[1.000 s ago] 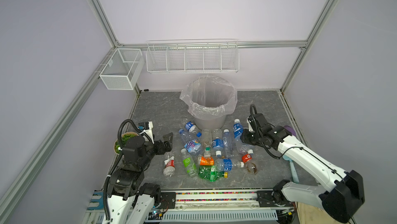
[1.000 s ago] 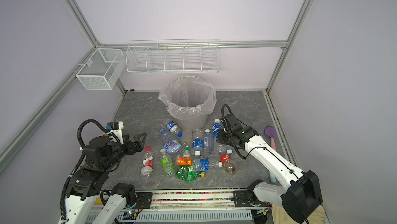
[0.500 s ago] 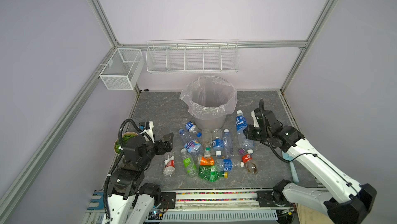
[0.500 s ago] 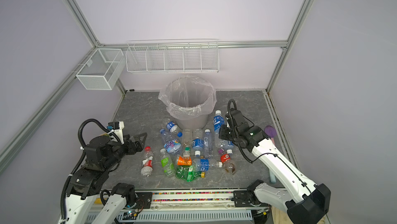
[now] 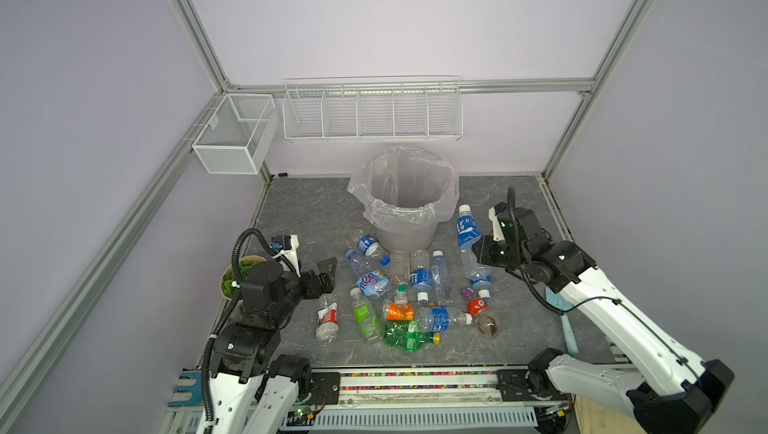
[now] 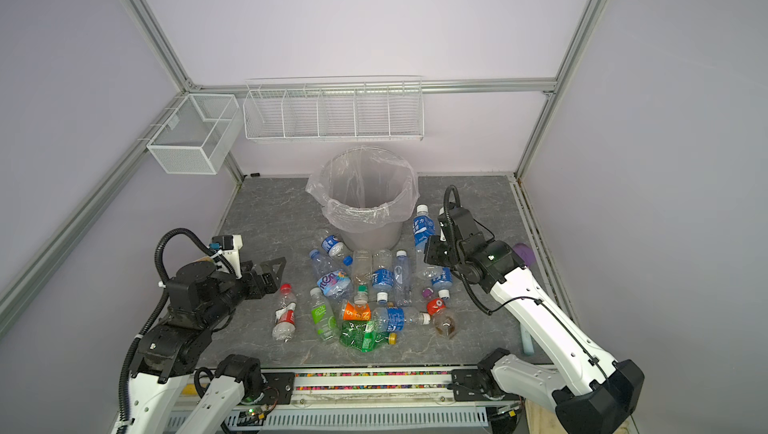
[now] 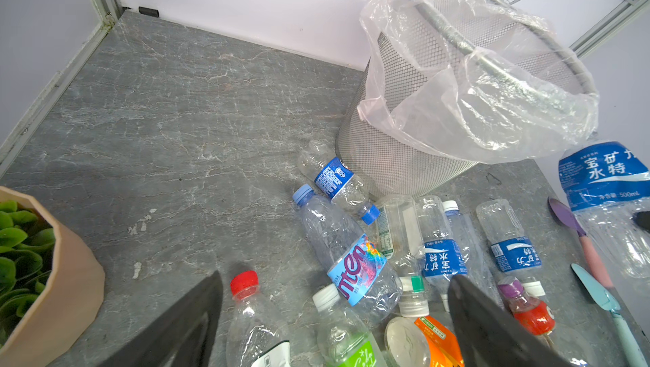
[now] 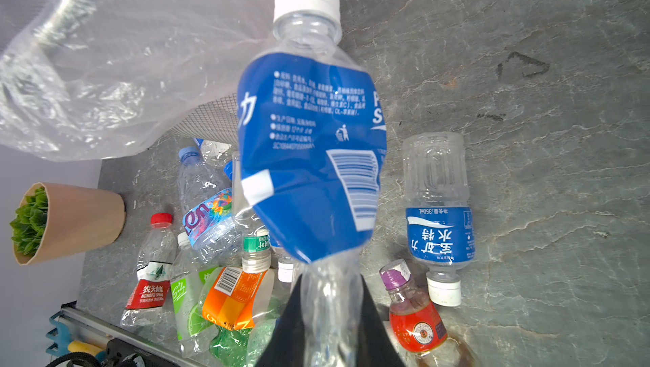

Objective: Throw the plastic bottles in the bin
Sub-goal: 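Lift the blue-labelled bottle with the right gripper toward the bin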

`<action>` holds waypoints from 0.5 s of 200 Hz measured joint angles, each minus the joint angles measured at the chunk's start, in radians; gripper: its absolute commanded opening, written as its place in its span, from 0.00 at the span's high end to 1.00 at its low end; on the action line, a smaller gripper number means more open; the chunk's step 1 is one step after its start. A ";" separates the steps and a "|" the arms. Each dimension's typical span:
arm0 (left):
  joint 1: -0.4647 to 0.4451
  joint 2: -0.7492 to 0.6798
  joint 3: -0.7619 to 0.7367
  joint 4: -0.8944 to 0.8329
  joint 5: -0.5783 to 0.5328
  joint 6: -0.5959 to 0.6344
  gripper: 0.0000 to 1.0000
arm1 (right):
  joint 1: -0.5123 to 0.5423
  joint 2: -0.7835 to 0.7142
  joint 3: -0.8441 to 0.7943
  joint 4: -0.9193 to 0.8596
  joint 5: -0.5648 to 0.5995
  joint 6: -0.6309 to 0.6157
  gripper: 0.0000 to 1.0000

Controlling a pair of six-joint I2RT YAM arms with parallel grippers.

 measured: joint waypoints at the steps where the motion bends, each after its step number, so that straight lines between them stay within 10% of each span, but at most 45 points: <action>1: 0.000 0.000 0.000 0.000 0.000 0.000 0.01 | 0.000 0.000 0.000 0.000 0.001 0.000 0.84; 100: 0.000 0.003 0.000 0.000 0.008 0.000 0.01 | 0.000 0.011 0.107 -0.030 0.044 -0.034 0.85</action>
